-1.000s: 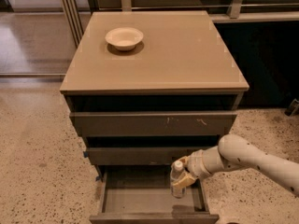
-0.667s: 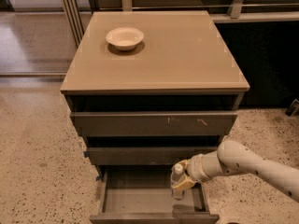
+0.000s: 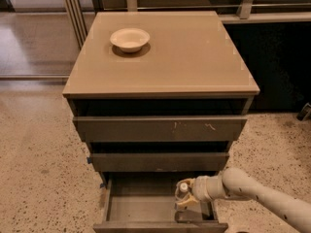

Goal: Place blue plastic bottle into bottom drawer

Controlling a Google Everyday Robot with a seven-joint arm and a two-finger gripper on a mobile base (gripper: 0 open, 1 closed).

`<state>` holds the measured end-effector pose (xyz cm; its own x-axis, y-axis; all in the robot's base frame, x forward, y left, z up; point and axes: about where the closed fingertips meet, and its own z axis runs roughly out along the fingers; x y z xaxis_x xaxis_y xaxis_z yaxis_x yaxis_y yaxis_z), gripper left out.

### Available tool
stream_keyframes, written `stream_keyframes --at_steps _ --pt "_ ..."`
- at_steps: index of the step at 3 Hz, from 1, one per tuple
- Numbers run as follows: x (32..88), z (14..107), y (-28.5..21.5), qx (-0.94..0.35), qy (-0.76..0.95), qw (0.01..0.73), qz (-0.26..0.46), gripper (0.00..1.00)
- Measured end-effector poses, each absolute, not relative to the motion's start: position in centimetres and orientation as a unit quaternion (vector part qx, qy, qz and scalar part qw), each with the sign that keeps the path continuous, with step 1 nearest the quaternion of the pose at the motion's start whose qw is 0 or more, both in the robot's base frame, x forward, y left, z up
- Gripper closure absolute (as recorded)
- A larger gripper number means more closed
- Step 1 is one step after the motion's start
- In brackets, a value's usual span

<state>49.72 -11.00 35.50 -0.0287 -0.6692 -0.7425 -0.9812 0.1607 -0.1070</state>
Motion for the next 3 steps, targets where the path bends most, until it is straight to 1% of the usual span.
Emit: stream_keyframes --at_steps 3 --pt "50.6 31.1 -11.0 -0.614 0.664 0.364 0.221 1.00"
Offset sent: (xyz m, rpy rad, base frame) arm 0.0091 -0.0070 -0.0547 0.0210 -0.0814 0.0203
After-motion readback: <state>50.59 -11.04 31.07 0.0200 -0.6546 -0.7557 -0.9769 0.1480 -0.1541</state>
